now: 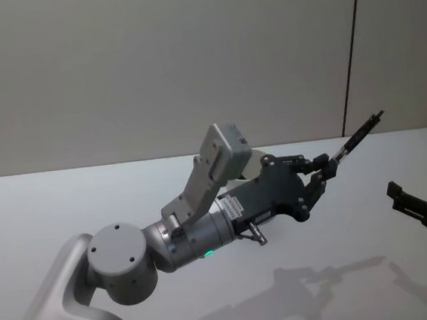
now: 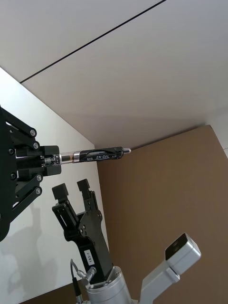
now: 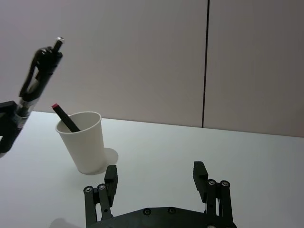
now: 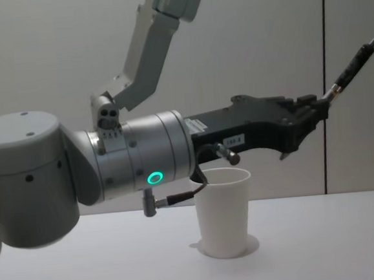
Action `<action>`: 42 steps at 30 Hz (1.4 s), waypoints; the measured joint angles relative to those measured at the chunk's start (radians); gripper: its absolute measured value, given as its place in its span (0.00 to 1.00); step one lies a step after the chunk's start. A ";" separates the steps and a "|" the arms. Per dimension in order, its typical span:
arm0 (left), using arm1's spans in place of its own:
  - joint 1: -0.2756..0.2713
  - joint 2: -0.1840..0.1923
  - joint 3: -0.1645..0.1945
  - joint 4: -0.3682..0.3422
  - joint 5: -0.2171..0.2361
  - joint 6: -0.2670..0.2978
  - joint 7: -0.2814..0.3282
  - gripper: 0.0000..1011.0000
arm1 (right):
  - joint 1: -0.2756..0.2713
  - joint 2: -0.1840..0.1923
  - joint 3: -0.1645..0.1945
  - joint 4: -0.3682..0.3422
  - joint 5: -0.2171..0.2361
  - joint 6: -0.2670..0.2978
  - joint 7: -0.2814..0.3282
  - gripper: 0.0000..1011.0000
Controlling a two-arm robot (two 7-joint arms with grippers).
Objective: Place the pen into the pen holder.
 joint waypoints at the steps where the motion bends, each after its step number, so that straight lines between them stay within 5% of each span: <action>1: 0.000 0.000 0.000 0.000 0.000 0.000 0.000 0.13 | -0.004 0.005 0.004 -0.001 0.009 -0.006 0.012 0.99; 13: 0.000 0.000 0.000 0.000 0.000 0.000 0.000 0.13 | -0.024 0.039 0.031 0.002 0.098 -0.044 0.112 0.99; 27: 0.000 0.000 0.000 0.000 0.000 0.000 0.000 0.13 | -0.029 0.073 0.058 0.041 0.268 -0.064 0.267 0.99; 42: 0.000 0.000 0.000 0.000 0.000 0.000 0.000 0.13 | -0.009 0.080 0.058 0.082 0.407 -0.062 0.357 0.99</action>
